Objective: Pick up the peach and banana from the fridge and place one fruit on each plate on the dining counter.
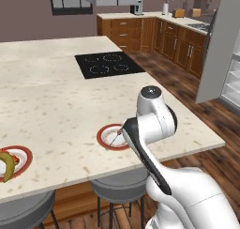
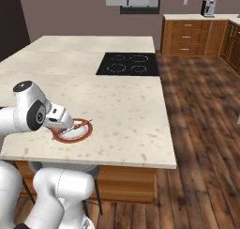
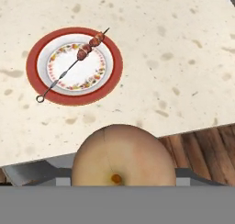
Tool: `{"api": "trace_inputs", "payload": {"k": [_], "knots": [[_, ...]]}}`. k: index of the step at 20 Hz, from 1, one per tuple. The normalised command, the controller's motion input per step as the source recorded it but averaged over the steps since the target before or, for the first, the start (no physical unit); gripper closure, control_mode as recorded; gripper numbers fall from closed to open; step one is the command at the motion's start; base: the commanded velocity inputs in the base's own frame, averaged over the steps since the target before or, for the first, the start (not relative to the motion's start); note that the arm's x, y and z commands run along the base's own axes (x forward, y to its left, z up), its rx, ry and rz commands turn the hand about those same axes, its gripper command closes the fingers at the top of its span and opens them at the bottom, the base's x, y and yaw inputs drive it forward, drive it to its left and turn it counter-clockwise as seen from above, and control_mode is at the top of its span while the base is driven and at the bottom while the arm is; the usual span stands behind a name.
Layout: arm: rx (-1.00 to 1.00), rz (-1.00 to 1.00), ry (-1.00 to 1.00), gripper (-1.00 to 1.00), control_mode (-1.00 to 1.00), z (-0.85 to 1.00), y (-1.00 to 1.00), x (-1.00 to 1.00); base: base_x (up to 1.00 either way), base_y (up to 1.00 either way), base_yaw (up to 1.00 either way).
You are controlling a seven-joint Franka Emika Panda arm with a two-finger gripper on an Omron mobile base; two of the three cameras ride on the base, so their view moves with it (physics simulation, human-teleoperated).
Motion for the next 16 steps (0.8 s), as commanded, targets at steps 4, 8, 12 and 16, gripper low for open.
{"api": "trace_inputs", "payload": {"k": [4, 8, 12, 16], "knots": [[0.0, -0.05, 0.0, 1.0, -1.0, -0.33, 0.08, 0.45, 0.0, 0.0, 0.0], [0.0, -0.03, 0.01, 1.0, -1.0, -0.44, 0.11, 0.29, 0.0, 0.0, 0.0], [0.0, -0.02, 0.01, 1.0, -1.0, -0.4, 0.1, 0.25, 0.0, 0.0, 0.0], [0.0, -0.03, 0.0, 1.0, -1.0, -0.32, 0.07, 0.32, 0.0, 0.0, 0.0]]}}
